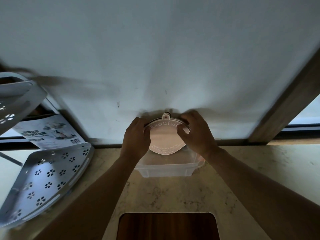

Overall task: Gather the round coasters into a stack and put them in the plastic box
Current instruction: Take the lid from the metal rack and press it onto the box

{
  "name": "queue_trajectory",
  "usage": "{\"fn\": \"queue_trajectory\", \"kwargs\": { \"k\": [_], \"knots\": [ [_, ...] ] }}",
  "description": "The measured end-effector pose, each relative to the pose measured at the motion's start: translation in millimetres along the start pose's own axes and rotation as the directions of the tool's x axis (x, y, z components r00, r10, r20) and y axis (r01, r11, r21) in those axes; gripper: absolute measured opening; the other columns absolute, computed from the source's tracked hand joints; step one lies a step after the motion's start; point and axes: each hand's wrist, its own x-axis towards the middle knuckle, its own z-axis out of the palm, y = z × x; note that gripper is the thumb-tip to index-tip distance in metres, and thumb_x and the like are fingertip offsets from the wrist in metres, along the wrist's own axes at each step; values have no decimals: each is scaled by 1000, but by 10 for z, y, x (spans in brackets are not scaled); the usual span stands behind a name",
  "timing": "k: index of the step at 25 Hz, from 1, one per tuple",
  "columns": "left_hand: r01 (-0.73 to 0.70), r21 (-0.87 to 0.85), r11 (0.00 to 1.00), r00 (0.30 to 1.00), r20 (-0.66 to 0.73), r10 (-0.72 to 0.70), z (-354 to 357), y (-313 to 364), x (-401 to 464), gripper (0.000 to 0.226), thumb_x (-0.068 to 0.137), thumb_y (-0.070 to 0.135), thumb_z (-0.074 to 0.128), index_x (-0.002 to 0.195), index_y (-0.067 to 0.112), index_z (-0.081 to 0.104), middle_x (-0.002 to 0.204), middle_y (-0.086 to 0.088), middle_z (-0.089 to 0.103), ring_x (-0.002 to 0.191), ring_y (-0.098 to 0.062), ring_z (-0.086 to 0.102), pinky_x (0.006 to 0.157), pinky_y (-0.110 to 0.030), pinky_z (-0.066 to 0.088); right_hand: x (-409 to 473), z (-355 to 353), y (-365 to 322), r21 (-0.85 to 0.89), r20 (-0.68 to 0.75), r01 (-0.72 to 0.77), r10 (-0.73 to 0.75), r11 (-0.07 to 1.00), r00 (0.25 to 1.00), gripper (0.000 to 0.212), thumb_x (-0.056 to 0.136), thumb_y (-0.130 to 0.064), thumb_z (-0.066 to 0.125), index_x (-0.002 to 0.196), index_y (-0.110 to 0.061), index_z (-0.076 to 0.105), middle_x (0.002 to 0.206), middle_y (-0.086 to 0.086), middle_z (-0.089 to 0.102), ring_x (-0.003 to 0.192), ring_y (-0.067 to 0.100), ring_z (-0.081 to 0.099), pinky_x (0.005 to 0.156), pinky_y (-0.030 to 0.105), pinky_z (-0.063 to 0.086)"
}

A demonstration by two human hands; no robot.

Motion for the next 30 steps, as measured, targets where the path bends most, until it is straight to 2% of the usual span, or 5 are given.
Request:
{"fn": "queue_trajectory", "kwargs": {
  "k": [7, 13, 18, 24, 30],
  "knots": [
    [-5, -3, 1000, 1000, 1, 5, 18, 12, 13, 23, 88, 5, 57, 110, 8, 62, 109, -11, 61, 101, -29, 58, 90, -39, 48, 8, -31, -27, -129, 22, -58, 62, 990, 998, 22, 74, -12, 70, 94, -6, 70, 98, 13, 60, 101, 33, 55, 89, 44, 48],
    [15, -9, 1000, 999, 41, -14, 28, -28, 21, 34, 78, 9, 65, 112, 11, 61, 116, -2, 60, 102, -22, 49, 82, -18, 32, 16, -42, -22, -103, 47, -67, 72, 992, 996, 24, 76, -14, 73, 98, -7, 70, 101, 11, 62, 103, 33, 56, 87, 47, 47],
    [3, 2, 1000, 998, 68, -3, 31, -89, 66, 31, 83, 7, 68, 114, 11, 65, 125, -6, 59, 108, -26, 50, 90, -31, 43, 13, -50, -26, -105, 53, -61, 67, 993, 996, 25, 73, -18, 74, 96, -9, 69, 101, 9, 62, 103, 31, 56, 84, 47, 47],
    [38, -116, 993, 998, 46, -32, 28, -83, 31, 36, 85, 3, 63, 116, 19, 56, 102, 19, 51, 103, -15, 46, 78, -12, 33, 0, -35, -21, -69, 50, -14, 18, 998, 999, 27, 67, -30, 68, 90, -17, 62, 97, -1, 60, 94, 21, 55, 79, 38, 40],
    [41, -173, 984, 999, 38, -35, -20, -28, 4, 33, 87, 6, 57, 117, 20, 55, 94, 25, 45, 103, -16, 42, 92, -39, 39, 16, -56, -35, 14, 13, 18, -18, 1000, 1000, 23, 64, -27, 69, 81, -17, 56, 81, -4, 54, 75, 14, 46, 67, 34, 40]
  ]
}}
